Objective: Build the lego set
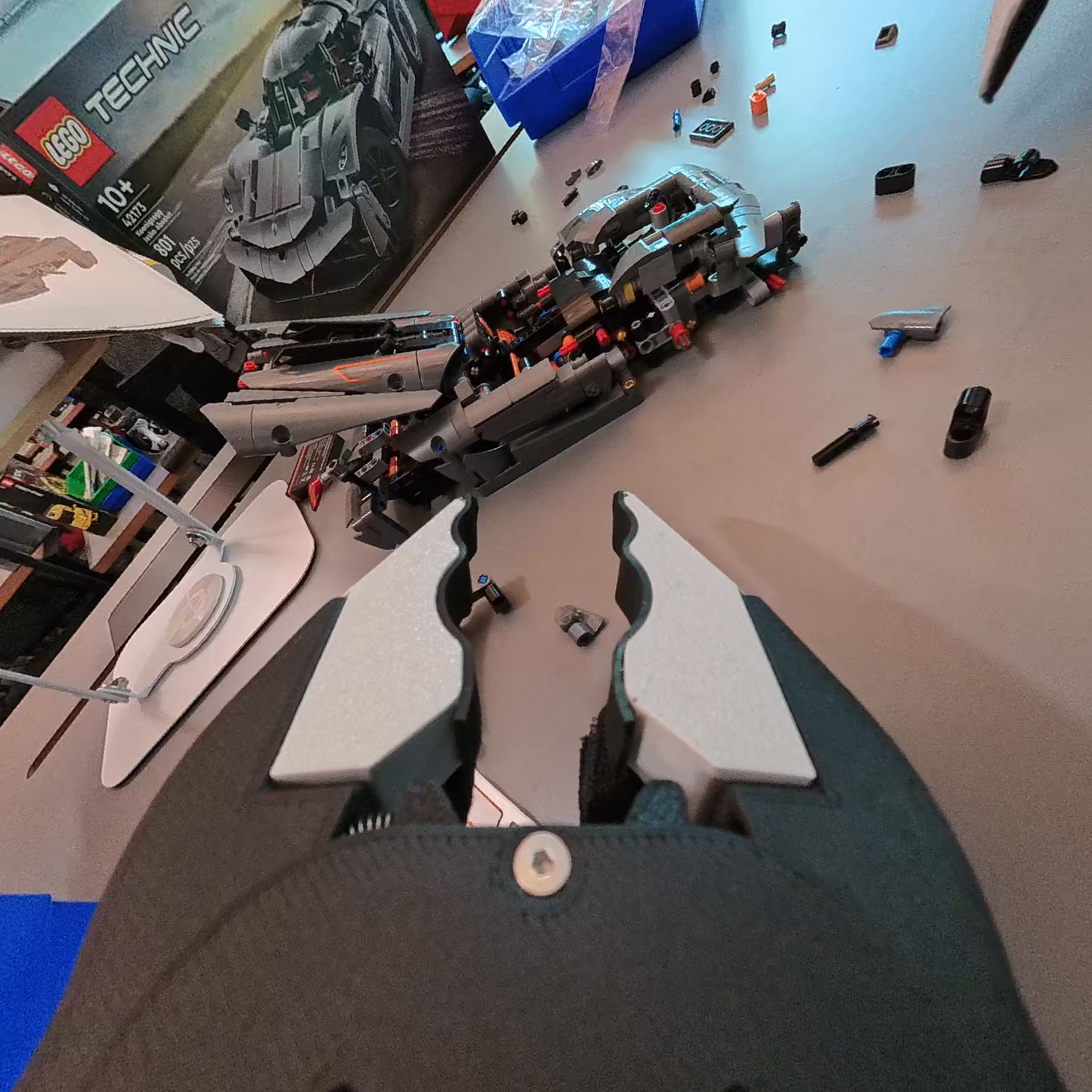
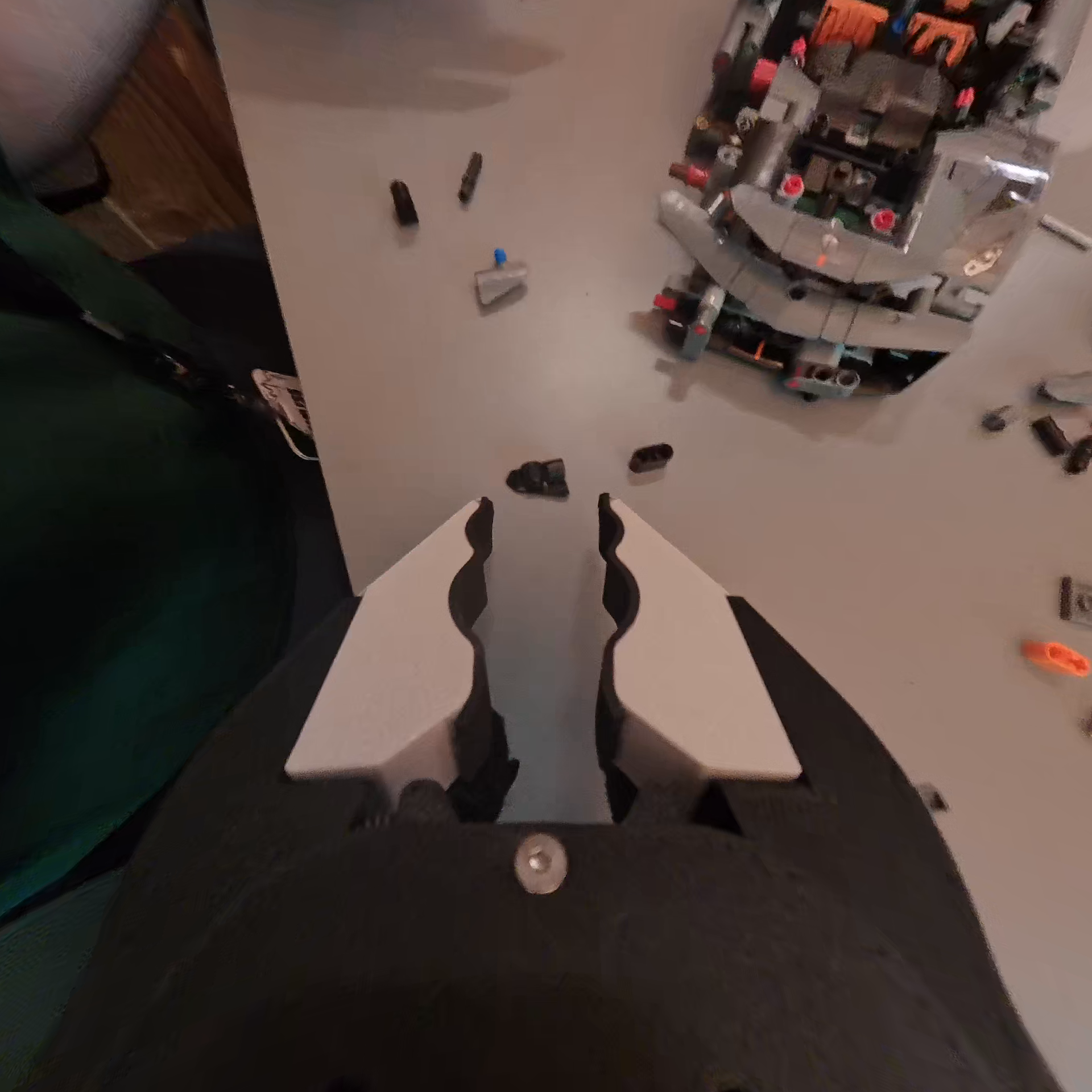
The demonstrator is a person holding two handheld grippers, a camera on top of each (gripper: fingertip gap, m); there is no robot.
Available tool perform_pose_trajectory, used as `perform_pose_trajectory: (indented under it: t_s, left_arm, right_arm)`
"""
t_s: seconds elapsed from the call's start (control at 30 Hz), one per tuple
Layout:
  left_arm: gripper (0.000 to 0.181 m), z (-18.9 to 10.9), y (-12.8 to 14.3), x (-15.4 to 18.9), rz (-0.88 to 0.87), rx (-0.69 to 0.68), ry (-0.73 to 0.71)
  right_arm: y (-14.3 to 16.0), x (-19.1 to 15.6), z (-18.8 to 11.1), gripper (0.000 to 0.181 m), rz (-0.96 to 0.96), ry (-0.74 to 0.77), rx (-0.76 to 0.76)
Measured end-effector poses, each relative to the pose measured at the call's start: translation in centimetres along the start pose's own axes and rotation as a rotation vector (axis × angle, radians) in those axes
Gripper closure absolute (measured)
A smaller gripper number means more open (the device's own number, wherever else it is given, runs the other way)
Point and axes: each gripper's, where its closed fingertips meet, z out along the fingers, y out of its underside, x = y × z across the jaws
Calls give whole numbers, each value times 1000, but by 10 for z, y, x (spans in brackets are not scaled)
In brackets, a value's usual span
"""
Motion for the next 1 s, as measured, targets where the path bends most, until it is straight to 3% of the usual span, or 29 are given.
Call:
perform_pose_trajectory:
  t_s: [0.07, 0.3, 0.43, 0.77, 1.0]
  left_arm:
    - [137, 0, 0, 0, 0, 1, 0]
    - [137, 1, 0, 1, 3, 1, 6]
    - [137, 1, 2, -2, -5, -8, -9]
    - [137, 5, 7, -5, -14, -38, -12]
    - [137, 4, 8, -9, -27, -35, -24]
  right_arm:
    - [11, 15, -8, 147, 28, 75, -22]
    - [46, 101, -77, 139, 230, 406, 1]
    - [56, 138, -92, 141, 301, 516, 4]
    - [42, 172, -87, 139, 271, 524, 16]
    - [12, 168, -55, 139, 205, 405, 33]
